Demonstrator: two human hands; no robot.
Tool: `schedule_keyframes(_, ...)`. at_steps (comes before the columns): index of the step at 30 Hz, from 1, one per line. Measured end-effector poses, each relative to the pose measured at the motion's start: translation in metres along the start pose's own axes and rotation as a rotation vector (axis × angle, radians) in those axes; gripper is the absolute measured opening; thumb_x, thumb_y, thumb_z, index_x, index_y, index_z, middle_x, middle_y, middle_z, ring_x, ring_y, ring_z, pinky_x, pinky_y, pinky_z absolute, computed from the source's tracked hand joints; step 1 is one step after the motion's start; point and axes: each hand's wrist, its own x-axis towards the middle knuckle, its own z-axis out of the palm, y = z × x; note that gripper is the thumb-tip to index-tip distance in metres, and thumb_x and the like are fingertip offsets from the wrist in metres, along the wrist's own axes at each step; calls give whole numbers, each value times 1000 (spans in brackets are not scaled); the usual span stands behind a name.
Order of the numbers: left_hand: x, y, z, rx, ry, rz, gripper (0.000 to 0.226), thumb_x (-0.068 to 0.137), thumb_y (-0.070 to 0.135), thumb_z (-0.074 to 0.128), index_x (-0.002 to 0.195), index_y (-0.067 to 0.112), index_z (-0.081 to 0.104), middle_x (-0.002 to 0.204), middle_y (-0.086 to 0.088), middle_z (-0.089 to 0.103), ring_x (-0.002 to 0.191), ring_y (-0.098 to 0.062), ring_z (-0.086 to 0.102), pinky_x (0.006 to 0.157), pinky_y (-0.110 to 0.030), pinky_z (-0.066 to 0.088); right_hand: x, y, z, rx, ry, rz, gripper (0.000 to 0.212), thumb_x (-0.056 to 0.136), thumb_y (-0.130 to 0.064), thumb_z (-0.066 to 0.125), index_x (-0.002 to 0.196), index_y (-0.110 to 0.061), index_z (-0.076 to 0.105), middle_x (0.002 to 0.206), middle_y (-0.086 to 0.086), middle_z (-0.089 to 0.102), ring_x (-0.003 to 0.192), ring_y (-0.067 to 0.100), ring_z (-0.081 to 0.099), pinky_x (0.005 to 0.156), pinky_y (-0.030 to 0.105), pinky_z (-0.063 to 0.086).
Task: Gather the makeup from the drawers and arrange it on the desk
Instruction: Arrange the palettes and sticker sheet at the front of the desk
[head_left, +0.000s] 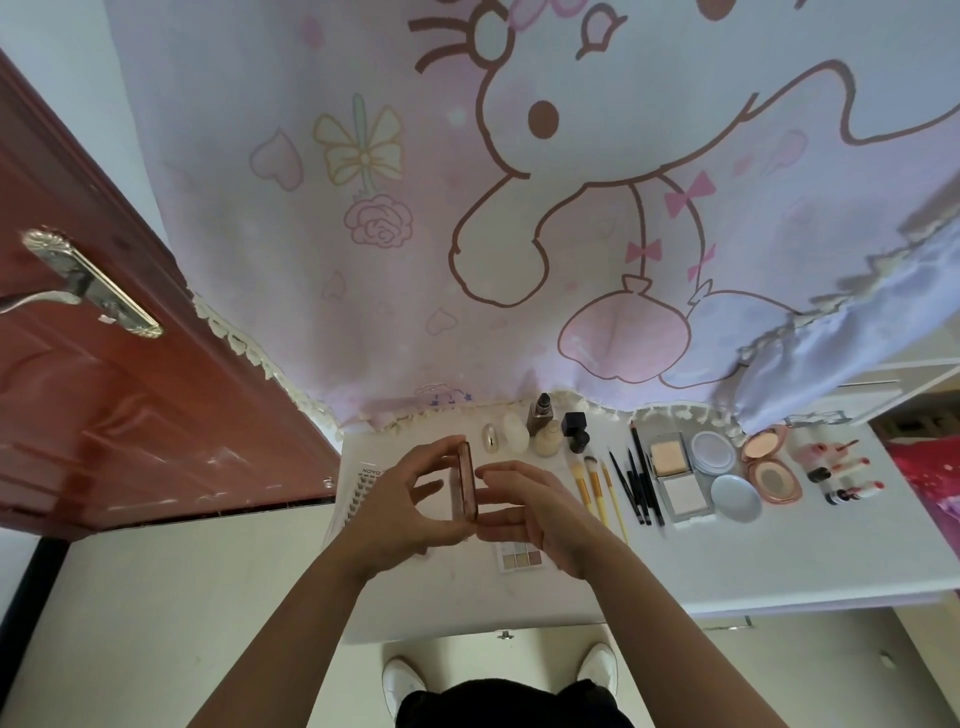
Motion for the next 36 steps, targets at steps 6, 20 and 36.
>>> schedule_keyframes(6, -3, 6, 7, 20, -25, 18, 86, 63, 4, 88, 136, 32, 52, 129, 18, 58, 125, -3, 53, 91, -26, 53, 7, -4, 7, -45, -10, 11, 38, 85, -15, 70, 119, -8, 56, 95, 19, 71, 86, 35, 71, 92, 51, 57)
schedule_keyframes(20, 1, -5, 14, 353, -73, 117, 85, 60, 37, 85, 138, 38, 48, 130, 25, 49, 122, -3, 44, 97, -39, 50, 4, 4, 9, -174, 62, -19, 32, 90, -14, 62, 120, -11, 52, 79, 8, 73, 70, 21, 71, 71, 37, 60)
schedule_keyframes(36, 5, -6, 1, -284, 178, -195, 41, 75, 7, 83, 113, 14, 70, 102, -12, 74, 104, -40, 65, 87, -43, 56, -4, 16, 1, 174, 118, -149, 34, 101, 0, 40, 126, -13, 59, 106, 15, 73, 102, 31, 69, 94, 45, 57)
